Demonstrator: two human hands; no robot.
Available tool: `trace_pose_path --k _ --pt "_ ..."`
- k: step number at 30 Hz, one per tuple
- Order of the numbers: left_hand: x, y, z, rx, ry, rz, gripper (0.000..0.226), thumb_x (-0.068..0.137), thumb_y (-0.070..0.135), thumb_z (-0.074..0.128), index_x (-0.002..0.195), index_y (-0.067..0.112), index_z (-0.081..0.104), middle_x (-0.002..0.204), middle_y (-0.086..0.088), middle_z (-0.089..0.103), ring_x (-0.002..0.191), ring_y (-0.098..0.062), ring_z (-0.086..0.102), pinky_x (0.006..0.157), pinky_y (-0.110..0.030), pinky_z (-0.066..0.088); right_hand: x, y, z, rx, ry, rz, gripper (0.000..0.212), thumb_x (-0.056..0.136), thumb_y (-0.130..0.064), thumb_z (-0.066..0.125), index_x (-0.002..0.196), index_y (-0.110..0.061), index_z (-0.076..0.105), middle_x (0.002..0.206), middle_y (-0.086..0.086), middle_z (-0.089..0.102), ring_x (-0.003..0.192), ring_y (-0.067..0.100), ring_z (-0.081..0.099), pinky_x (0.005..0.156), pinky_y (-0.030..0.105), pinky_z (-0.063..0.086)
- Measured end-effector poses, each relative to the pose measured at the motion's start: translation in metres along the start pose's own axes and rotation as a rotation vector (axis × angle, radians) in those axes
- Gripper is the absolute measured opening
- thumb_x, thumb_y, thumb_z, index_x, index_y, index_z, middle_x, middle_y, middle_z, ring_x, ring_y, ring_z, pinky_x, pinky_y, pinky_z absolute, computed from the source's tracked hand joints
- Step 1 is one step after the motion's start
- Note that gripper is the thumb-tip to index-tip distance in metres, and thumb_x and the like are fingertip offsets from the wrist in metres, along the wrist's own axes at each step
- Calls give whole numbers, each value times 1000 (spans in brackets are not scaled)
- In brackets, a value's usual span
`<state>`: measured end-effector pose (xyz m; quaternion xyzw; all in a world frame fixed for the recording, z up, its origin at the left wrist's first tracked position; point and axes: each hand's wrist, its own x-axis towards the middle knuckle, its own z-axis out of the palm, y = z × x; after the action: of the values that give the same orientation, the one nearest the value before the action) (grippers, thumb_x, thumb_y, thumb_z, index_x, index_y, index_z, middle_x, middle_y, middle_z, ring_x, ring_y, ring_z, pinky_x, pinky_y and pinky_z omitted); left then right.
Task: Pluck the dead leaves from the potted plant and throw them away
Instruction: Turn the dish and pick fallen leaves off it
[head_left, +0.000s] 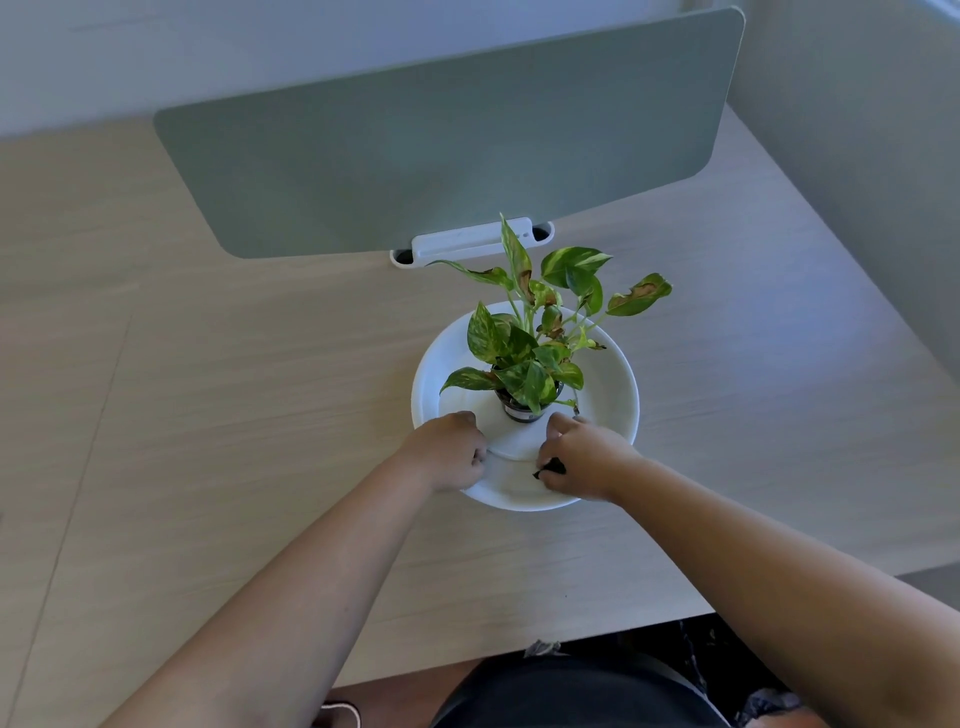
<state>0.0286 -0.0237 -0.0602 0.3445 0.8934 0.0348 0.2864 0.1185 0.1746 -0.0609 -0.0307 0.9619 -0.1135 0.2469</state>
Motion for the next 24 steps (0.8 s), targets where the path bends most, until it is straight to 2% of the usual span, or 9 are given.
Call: trace_pose_path --k 2,5,7,9,11,14,17,20,24 --pt "0 2 -2 -24 22 0 22 78 28 53 68 16 68 91 1 53 78 -25 61 67 -34 52 1 -5 -2 15 14 62 30 85 -51 56 100 -29 69 118 1 46 107 23 50 78 36 54" --pt "1 6 -5 -57 70 -5 27 84 39 59 78 16 71 94 -2 57 80 -23 61 68 -34 50 3 -10 -2 148 121 175 30 84 -51 61 92 -23 69 113 2 52 104 23 54 77 33 51" --pt "3 7 -9 -55 127 -37 26 86 38 61 84 14 72 95 -2 57 83 -23 61 65 -31 46 3 -11 -2 187 189 256 34 84 -49 62 95 -18 67 113 4 53 103 25 56 76 32 50" --pt "4 9 -13 9 148 -115 30 85 41 63 91 12 70 94 -2 51 84 -24 58 63 -30 41 4 -14 -1 164 138 329 45 80 -53 66 103 -15 58 114 6 49 102 28 54 73 34 47" --pt "5 11 -15 130 106 -182 44 80 51 66 94 10 65 93 -3 44 86 -27 56 63 -32 41 5 -19 1 146 53 360 56 75 -53 70 110 -15 49 120 7 44 103 31 53 70 35 44" --pt "6 18 -13 236 58 -200 56 70 58 72 99 12 62 97 -7 48 90 -30 59 64 -33 41 9 -25 0 110 -14 344 60 75 -46 73 120 -17 44 127 9 38 96 32 56 66 34 43" --pt "7 23 -8 245 18 -186 51 72 47 75 106 12 61 104 -8 52 89 -31 61 63 -32 41 12 -28 -1 109 -39 325 46 82 -33 70 119 -17 48 127 10 37 86 32 57 65 35 46" --pt "12 20 -6 135 11 -185 32 82 27 68 107 8 61 101 -7 56 92 -31 64 62 -31 47 16 -27 5 83 -52 251 33 87 -22 64 118 -16 54 122 10 40 76 28 51 66 34 47" --pt "10 19 -9 93 -21 -174 21 86 11 60 105 5 64 106 -11 60 101 -33 62 70 -32 46 22 -23 13 68 -63 139 35 87 -14 60 122 -18 59 123 7 43 79 26 54 74 33 51"
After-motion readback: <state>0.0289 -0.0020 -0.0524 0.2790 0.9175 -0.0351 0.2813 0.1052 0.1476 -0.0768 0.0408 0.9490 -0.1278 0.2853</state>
